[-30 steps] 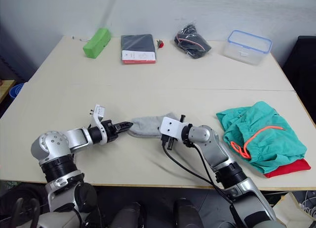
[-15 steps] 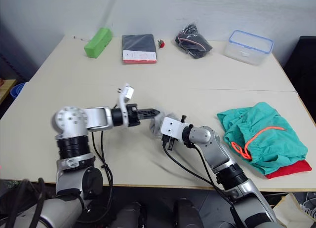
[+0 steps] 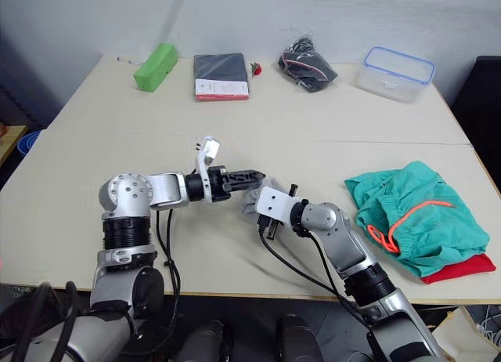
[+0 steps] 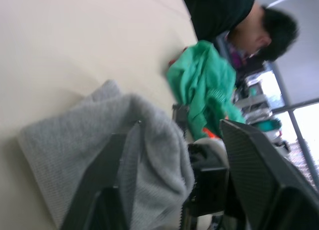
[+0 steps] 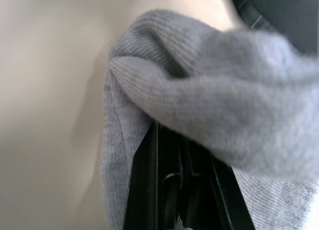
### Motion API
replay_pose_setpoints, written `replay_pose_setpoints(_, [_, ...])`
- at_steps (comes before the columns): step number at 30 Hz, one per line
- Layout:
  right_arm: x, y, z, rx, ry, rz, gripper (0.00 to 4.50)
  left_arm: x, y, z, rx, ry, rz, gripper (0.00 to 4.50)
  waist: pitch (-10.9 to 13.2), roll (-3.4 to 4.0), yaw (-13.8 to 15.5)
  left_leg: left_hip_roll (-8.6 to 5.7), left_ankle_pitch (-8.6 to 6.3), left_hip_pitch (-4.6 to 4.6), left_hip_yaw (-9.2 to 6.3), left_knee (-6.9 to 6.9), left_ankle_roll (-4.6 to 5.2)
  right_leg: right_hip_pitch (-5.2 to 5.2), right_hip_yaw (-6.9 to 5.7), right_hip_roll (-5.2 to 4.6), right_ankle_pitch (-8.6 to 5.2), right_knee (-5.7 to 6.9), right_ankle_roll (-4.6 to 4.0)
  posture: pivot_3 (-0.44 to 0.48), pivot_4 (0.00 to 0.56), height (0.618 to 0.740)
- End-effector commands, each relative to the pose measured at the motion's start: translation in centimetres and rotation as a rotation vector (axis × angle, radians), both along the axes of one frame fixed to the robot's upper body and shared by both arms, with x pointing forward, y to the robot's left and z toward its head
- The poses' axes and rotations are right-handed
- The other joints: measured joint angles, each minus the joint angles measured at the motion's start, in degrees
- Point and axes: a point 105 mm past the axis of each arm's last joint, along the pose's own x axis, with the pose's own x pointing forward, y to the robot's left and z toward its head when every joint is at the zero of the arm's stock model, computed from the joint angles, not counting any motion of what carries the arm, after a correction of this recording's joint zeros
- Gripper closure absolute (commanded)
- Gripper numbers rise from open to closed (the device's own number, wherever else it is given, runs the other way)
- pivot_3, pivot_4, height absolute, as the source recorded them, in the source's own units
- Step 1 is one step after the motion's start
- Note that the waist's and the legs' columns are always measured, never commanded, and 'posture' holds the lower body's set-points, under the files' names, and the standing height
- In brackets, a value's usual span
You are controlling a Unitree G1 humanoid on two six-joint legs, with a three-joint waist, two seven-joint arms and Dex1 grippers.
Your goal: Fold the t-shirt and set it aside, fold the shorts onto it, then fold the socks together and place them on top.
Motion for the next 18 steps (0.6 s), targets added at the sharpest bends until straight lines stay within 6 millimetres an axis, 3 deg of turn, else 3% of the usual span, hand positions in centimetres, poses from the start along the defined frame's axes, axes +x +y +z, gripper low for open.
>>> replay_pose_setpoints(1, [-0.1,-1.2,-2.0,-0.060,0.064,-0.034,4.50,0.0,1.5,4.2,-0.159,-0.124,0.027,0.66,0.0,0.00,0.0,0.00,0.00,0.00,-0.01,0.00,0.00,0.00,0.00,0.00,0.00,-0.01,0.00,0.000,0.150,0.740])
replay_pose_setpoints(3, [-0.1,-1.2,-1.9,-0.061,0.063,-0.033,4.50,0.6,3.2,5.8,-0.232,-0.162,0.094,0.08,0.0,-0.02,0.0,0.00,0.00,-0.02,-0.01,0.01,0.00,0.00,-0.02,0.00,0.00,-0.01,0.00,0.000,0.150,0.740])
replay_pose_setpoints(5, [0.0,-1.2,-1.8,-0.060,0.062,-0.032,4.50,1.3,5.1,5.8,-0.219,-0.167,0.178,0.03,0.0,-0.01,0.0,0.00,0.00,-0.03,-0.03,0.02,-0.01,0.00,-0.05,0.00,0.00,-0.02,0.00,0.000,0.150,0.740])
replay_pose_setpoints(7, [0.0,-1.2,-1.7,-0.060,0.061,-0.031,4.50,1.6,6.5,3.3,-0.037,-0.182,0.243,0.03,0.0,0.00,-0.1,-0.01,-0.01,-0.01,-0.04,0.00,-0.01,0.00,-0.05,0.00,0.00,-0.02,0.00,0.000,0.150,0.740])
replay_pose_setpoints(10, [0.0,-1.2,-1.7,-0.063,0.061,-0.029,4.50,1.0,7.1,0.1,0.164,-0.196,0.230,0.03,0.0,0.04,-0.2,-0.02,-0.02,0.04,-0.03,-0.09,-0.05,0.00,-0.02,0.00,0.00,-0.03,0.00,0.000,0.150,0.740])
replay_pose_setpoints(14, [0.1,-1.3,-1.6,-0.064,0.059,-0.029,4.50,0.8,6.0,-1.1,0.253,-0.290,0.179,0.90,0.1,-0.07,0.3,-0.03,-0.02,-0.11,-0.20,0.01,-0.05,0.02,-0.16,-0.10,-0.01,-0.10,-0.03,0.000,0.150,0.740])
replay_pose_setpoints(18, [0.0,-1.2,-1.7,-0.063,0.062,-0.029,4.50,0.4,4.1,-0.8,0.281,-0.412,0.090,2.23,0.1,-0.06,0.0,-0.10,-0.07,-0.14,-0.21,-0.05,-0.14,0.02,-0.14,-0.20,-0.01,-0.16,-0.03,0.000,0.150,0.740])
